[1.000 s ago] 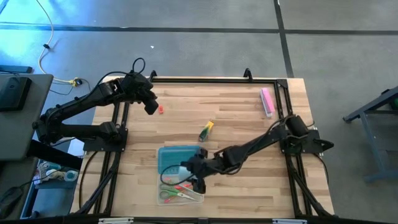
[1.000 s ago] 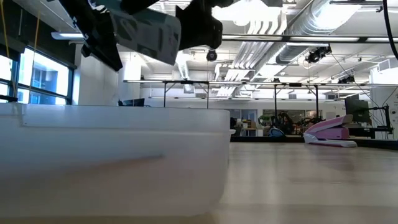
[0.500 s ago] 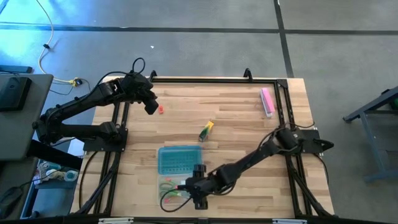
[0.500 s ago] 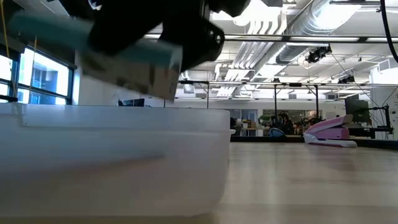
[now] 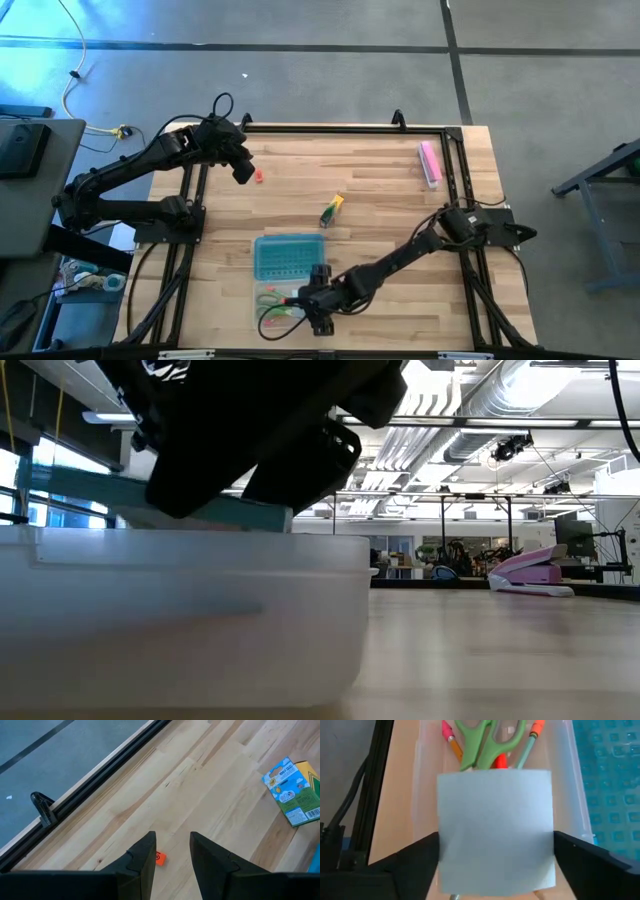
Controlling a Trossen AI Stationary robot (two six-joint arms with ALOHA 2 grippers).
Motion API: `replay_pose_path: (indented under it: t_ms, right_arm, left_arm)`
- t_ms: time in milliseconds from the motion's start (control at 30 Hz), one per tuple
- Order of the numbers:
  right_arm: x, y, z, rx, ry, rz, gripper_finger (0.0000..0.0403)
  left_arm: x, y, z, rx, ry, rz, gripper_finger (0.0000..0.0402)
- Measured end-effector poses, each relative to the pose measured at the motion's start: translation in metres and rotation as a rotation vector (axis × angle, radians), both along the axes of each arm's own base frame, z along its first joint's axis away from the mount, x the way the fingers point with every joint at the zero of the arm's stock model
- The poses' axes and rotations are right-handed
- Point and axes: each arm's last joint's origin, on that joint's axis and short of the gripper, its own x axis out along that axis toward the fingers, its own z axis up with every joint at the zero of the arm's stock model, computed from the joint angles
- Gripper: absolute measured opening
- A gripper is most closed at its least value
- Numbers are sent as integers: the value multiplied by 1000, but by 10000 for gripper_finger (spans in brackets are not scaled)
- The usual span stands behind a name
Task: Pack school essentials
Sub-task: Put the blue sticky notes into the supply box, then put the orange eraser into the supply box
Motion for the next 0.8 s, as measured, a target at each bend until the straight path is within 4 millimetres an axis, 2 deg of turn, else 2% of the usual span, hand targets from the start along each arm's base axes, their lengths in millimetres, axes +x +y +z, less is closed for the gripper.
replay_pose_path:
  t_ms: [100,367,567,800]
  right_arm:
    - [1,-2,0,4,-1,-2,394]
    - [6,-11,4,63,8,-18,399]
    - [8,-31,31,42,-49,-74,399]
    - [13,-80,71,6,-130,-193,399]
  left_arm:
    - [0,0,0,0,0,0,110]
    - [0,0,0,0,0,0,110]
    - [0,0,0,0,0,0,110]
    - [0,0,0,0,-1,-1,110]
